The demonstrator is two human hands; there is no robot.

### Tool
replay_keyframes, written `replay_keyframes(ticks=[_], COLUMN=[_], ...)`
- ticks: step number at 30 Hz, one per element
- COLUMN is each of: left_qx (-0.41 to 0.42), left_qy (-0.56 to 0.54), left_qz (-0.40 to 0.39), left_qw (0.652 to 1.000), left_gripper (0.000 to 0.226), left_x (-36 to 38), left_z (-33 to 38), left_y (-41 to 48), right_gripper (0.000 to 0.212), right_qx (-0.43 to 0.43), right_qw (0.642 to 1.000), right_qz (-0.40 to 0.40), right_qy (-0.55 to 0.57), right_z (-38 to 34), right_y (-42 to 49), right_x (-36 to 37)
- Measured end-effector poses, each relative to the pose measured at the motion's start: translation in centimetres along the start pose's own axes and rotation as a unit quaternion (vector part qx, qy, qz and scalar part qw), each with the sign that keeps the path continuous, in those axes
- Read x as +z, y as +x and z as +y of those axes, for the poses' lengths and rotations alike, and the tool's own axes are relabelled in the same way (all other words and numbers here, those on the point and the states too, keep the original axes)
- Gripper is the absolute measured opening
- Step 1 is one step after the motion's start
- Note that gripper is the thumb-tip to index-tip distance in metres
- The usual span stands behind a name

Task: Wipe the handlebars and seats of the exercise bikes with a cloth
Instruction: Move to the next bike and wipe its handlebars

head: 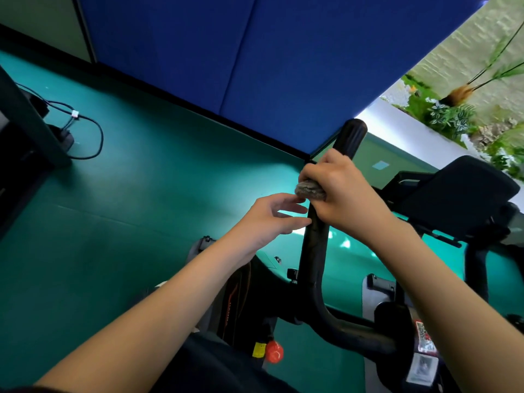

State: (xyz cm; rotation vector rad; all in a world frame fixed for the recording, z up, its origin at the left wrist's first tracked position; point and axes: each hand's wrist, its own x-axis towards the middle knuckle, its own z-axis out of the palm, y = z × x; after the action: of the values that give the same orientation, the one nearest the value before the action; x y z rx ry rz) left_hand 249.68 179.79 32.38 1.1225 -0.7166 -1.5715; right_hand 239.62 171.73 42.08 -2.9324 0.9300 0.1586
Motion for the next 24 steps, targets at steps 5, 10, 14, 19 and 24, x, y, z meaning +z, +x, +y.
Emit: replay_keyframes(ticks=[5,10,14,19,24], left_qx=[-0.005,-0.008,-0.010,0.023,0.073], left_qy=[-0.007,-0.002,0.008,0.075,0.169], left_qz=[-0.018,-0.027,-0.022,0.010,-0.009], left_qw=[1.000,1.000,1.000,0.997,0.983], left_gripper=[0.042,0.042,0.044,0.047,0.071], left_x=[0.1,0.3,0.3,1.1,1.1], left_z=[0.4,0.7,1.0,1.5,2.2], left_y=[-0.5,-0.2,-0.2,0.1,0.2], right_gripper=[0.019,0.020,0.012,0.034,0.025], right_qx=[0.112,0.159,0.231,0.277,0.304], right_qw=[0.964,0.918,0.834,0.813,0.789], right_qz=[0.144,0.217,0.284,0.346,0.342], right_qy=[0.194,0.290,0.413,0.379,0.410], right_z=[0.4,-1.0,-0.7,-2.7,-3.9], right_y=[-2.6,-6.1,-7.2,-6.1,-8.8], right_x=[1.0,3.7,3.9,4.5,5.1])
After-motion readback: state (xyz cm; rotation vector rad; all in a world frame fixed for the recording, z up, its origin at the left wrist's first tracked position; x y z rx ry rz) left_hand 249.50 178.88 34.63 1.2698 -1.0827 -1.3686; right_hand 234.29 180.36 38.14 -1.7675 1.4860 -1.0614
